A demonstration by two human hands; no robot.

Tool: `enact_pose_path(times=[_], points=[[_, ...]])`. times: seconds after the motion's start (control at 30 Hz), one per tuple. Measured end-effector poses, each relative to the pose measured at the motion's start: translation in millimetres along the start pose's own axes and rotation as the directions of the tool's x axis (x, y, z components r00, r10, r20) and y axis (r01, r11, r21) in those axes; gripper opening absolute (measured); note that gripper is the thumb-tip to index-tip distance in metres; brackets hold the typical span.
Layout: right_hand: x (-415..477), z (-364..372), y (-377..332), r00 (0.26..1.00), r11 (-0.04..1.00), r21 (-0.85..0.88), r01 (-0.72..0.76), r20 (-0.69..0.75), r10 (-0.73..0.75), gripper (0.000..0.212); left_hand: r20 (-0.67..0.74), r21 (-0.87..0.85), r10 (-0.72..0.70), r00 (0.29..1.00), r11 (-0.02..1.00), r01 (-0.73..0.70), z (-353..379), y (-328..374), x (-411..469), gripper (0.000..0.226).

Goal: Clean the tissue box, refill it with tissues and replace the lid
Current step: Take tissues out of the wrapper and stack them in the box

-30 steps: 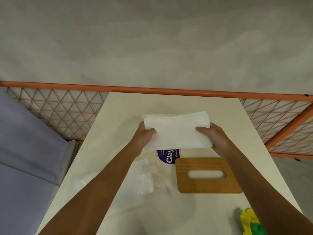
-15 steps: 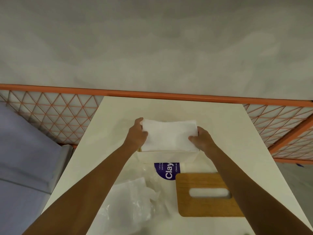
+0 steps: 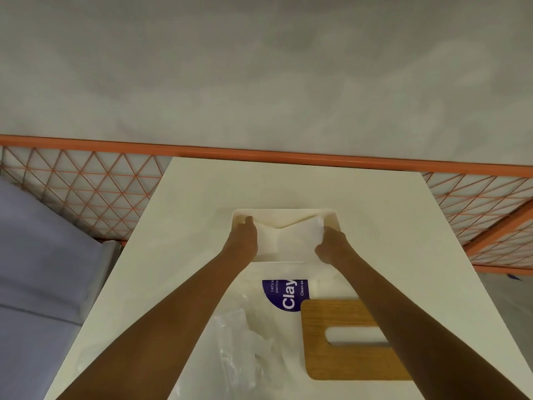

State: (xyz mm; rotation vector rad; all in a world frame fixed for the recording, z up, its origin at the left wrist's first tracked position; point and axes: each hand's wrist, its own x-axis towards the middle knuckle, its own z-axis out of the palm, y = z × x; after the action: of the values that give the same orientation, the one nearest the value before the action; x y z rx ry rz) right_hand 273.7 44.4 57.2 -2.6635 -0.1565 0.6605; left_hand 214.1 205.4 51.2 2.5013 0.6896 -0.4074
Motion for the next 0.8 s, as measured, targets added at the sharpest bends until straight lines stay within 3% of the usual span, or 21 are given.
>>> enact_pose_path(times=[0.13, 0.33, 0.53, 0.63, 0.8], points=[[-3, -5, 2, 0.999, 1.0, -0.01, -0.013, -0.043, 0.012, 0.051, 0.004, 0.064, -0.064, 0.998, 0.996, 0.064, -6, 6, -6, 0.065], [-26, -11, 13, 0.989, 0.992, -0.051, 0.111, -0.094, -0.115, 0.045, -0.095, 0.063, -0.017, 0.995, 0.998, 0.023, -17, 8, -36, 0.051], [-68, -1, 17, 0.955, 0.953, 0.146, 0.267, -0.174, -0.241, 0.022, -0.128, -0.047, 0.058, 0.99, 0.997, -0.065, -14, -9, -71, 0.053], [-93, 17, 17, 0.969, 0.923, 0.3, 0.241, -0.019, -0.247, 0.013, -0.173, -0.056, 0.072, 0.982, 0.995, -0.083, -12, -23, -90, 0.051], [-118, 57, 11, 0.933, 0.866, 0.499, 0.0, 0.313, -0.18, 0.004, -0.206, -0.007, 0.083, 0.975, 0.996, -0.087, -11, -56, -118, 0.047]])
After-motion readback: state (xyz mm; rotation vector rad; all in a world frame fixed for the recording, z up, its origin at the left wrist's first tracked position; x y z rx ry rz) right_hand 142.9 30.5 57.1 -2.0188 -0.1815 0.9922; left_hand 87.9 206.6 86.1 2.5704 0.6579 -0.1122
